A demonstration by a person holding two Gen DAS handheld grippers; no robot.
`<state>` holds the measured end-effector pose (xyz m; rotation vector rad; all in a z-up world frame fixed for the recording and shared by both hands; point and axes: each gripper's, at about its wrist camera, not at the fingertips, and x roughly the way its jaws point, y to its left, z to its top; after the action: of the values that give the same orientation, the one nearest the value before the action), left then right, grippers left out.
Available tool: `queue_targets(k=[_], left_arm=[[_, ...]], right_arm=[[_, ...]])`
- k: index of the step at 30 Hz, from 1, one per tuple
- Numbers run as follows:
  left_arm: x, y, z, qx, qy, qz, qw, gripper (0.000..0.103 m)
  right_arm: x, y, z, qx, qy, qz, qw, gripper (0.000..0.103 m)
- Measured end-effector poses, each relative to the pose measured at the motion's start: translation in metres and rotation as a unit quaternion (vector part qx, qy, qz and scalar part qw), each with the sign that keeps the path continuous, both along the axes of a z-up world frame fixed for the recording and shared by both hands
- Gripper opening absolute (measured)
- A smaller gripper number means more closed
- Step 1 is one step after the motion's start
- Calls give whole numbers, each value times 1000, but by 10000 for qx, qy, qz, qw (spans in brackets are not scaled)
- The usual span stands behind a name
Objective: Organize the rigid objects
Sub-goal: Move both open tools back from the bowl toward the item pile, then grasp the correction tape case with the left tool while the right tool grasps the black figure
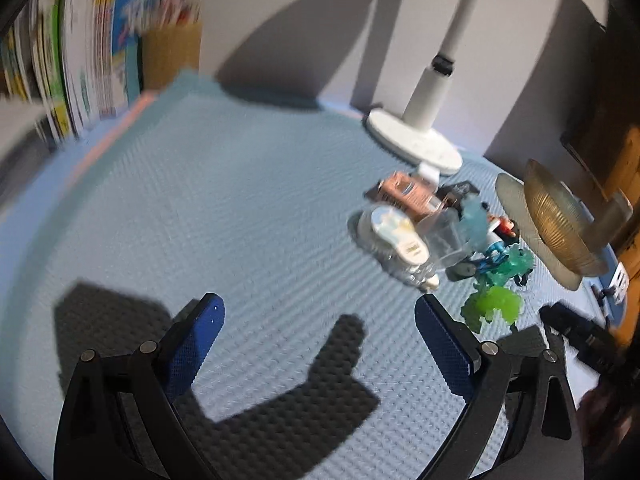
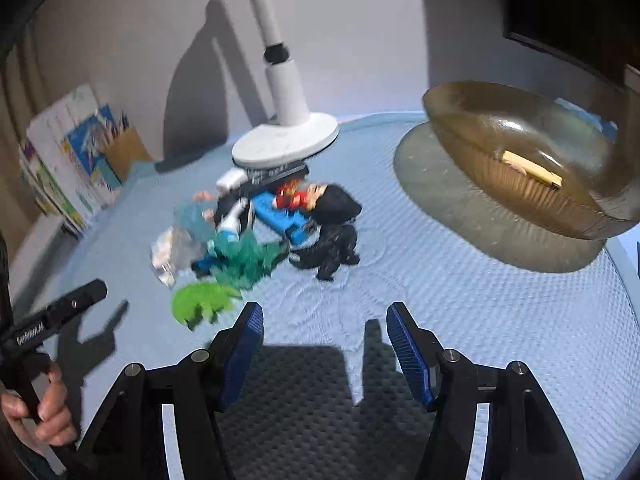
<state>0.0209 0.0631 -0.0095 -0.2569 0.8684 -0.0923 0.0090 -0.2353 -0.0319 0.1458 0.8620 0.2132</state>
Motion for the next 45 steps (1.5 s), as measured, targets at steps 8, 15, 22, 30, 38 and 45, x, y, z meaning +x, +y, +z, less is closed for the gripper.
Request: queue_targets(k=[8, 15, 22, 30, 38, 45], left_arm=[[-3, 8, -4, -183, -13, 140, 9997, 96], [6, -10, -1, 344, 198, 108, 9992, 96], [30, -54, 13, 651, 435, -482, 9958, 96], [53, -65, -5, 1211, 537, -535, 9897, 95], [49, -13, 5, 935, 656, 3, 9935, 95], [71, -59, 3, 1701, 370, -633, 9827, 91]], right_arm=[[7, -10, -9, 288, 236, -70, 9993, 64], [5, -16, -6, 378, 248, -148, 9989, 67], [13, -32, 11, 706, 844, -586, 9922, 73], [44, -27, 9, -179, 938, -350, 9948, 84], [57, -13, 13, -399, 676, -113, 9969, 76], [78, 7, 7, -442, 713, -159, 9963, 60]])
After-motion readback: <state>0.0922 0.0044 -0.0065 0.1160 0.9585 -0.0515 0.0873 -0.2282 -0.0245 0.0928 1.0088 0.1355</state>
